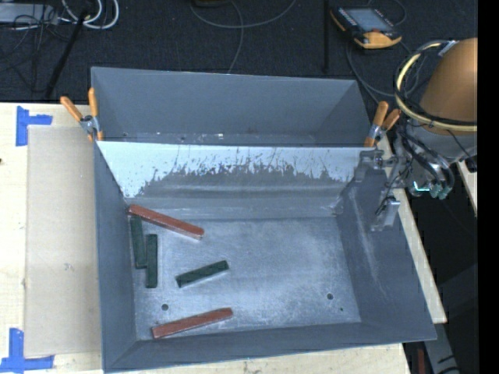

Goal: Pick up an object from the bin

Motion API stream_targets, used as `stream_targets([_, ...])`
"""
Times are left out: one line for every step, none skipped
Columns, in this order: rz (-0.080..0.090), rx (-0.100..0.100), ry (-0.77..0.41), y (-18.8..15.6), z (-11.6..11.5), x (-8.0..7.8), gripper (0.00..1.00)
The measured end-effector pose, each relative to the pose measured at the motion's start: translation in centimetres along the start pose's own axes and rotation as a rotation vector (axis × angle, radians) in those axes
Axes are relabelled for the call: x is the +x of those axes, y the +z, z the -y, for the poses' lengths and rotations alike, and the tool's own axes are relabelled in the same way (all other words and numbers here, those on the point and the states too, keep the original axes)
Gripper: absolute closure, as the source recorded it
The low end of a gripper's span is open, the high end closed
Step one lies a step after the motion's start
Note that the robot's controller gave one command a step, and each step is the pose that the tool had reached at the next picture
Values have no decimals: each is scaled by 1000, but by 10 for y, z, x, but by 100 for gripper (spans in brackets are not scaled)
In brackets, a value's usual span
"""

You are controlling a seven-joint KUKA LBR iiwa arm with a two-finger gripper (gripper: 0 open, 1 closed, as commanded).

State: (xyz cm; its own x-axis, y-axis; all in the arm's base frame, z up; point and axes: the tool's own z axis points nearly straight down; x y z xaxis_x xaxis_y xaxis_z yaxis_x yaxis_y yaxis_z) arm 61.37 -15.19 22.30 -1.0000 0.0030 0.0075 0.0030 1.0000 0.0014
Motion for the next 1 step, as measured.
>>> stream_targets([4, 0, -160, 52, -24, 33, 0])
